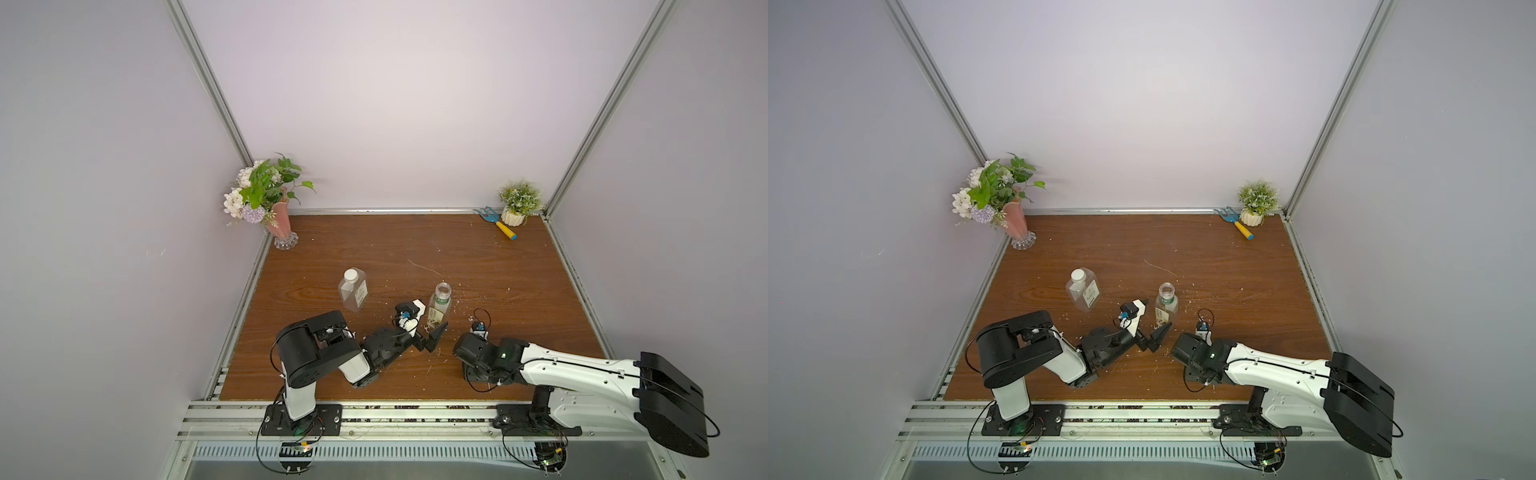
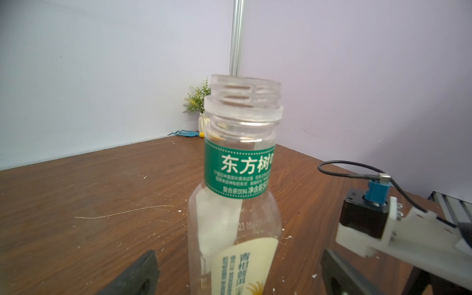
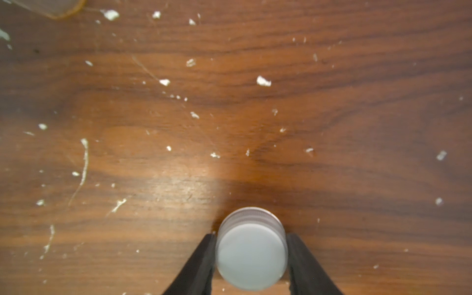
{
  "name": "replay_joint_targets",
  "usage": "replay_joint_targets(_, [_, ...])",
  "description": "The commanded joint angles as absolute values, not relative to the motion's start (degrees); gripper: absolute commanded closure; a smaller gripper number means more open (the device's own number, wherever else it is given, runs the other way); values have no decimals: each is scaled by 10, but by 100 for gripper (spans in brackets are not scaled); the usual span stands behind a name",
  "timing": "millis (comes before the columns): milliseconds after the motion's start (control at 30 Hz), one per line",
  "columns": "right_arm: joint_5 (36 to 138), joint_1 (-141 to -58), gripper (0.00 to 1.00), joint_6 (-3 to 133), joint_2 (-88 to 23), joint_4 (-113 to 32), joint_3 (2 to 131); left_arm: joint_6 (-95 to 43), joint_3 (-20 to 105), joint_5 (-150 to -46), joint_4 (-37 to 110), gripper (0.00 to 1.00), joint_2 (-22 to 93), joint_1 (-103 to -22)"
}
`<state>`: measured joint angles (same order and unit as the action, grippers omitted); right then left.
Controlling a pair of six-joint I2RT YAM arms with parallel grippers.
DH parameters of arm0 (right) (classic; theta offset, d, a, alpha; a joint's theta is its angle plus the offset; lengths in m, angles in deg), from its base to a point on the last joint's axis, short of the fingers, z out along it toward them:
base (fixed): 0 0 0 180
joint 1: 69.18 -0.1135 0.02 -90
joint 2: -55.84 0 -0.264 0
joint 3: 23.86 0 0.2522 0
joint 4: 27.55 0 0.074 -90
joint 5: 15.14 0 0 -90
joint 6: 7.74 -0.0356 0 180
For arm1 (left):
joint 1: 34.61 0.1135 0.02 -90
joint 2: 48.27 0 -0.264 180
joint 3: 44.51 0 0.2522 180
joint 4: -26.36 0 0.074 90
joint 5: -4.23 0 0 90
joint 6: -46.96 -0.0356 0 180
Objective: Screw on the bottle caps
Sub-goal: Pick up the bottle cap from the center of the board, then pick up the plastic bottle at the center of the board.
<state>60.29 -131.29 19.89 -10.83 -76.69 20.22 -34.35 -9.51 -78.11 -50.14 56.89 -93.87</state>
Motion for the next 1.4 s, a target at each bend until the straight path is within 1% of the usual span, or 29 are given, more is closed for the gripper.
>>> replay_joint_targets(0, [596,-1310,53,204,-119,-776,213,-350,-104,-775,-523,1,573,-944])
replay_joint_targets(133, [597,-1310,55,206,-122,-784,219,-350,-106,-774,-527,1,575,-944])
replay_joint_targets(233, [595,-1310,59,209,-120,-791,225,-348,-104,-778,-528,1,581,-944])
replay_joint_targets(333, [590,-1310,60,215,-116,-804,236,-347,-98,-785,-530,1,593,-943])
replay_joint_targets(533, [582,-1293,63,244,-87,-838,264,-356,-83,-799,-568,1,626,-938])
replay_joint_targets(833, [580,-1217,63,320,-25,-910,337,-356,-44,-821,-624,1,680,-916])
replay_joint_targets(1033, [590,-1155,64,391,-19,-929,404,-353,-25,-836,-650,0,710,-892])
replay_joint_targets(1200, [586,-1121,65,437,-31,-953,462,-361,-8,-854,-646,12,718,-885])
replay_joint_targets(1300, [589,-1103,66,458,-38,-956,487,-361,0,-866,-642,16,718,-884])
replay_joint_targets(1367, [591,-1092,66,471,-44,-955,504,-358,5,-875,-644,16,720,-884])
